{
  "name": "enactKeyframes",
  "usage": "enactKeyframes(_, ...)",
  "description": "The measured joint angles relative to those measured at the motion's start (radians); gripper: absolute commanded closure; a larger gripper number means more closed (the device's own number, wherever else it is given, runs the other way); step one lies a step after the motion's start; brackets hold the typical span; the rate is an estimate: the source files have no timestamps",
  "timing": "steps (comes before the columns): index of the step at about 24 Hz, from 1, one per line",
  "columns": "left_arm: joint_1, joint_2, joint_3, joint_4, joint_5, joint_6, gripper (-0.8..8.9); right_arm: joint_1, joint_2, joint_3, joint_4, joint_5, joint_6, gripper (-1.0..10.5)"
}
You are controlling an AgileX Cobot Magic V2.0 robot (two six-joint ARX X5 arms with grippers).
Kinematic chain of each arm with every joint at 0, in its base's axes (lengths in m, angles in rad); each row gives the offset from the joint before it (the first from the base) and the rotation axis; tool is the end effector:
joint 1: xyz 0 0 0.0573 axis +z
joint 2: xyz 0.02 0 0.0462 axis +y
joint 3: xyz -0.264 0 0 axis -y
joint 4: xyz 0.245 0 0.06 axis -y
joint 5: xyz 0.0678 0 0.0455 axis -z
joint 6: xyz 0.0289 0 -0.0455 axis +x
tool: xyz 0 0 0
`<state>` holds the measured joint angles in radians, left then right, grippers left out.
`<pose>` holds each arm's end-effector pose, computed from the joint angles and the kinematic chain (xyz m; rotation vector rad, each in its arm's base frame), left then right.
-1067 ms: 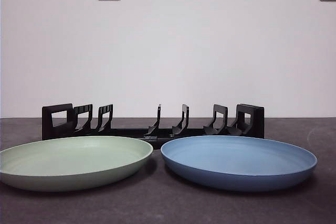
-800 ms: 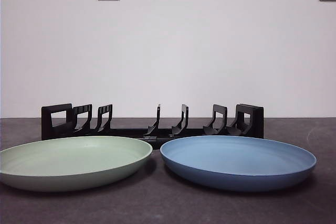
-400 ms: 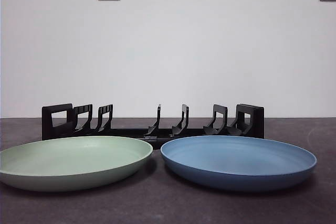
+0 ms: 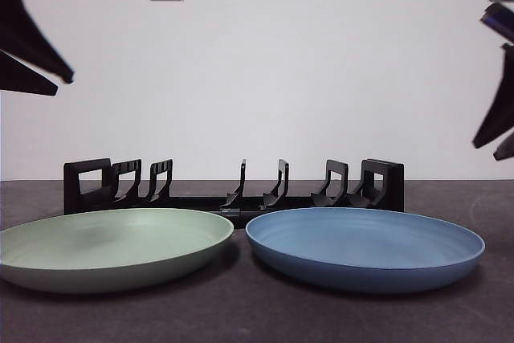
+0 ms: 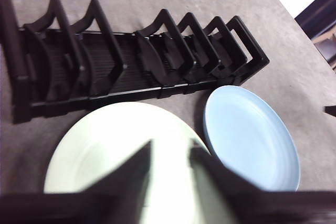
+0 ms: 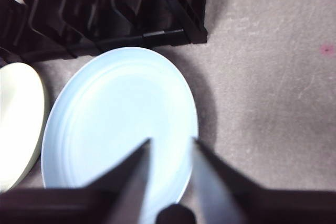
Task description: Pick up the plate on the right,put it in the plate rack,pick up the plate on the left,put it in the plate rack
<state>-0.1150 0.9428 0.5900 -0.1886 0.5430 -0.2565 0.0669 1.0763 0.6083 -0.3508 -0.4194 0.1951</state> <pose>0.1918 -0.0372 0.2411 -0.3583 0.6193 -0.5704 0.2035 0.0254 0.2101 0.3256 0.8579 0.3786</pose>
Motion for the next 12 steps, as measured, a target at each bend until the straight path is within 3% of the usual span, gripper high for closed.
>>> enactKeyframes(12, -0.119, 0.063, 0.093, -0.008, -0.101, 0.035, 5.53, 0.051, 0.325, 0.050, 0.029, 0.000, -0.021, 7.3)
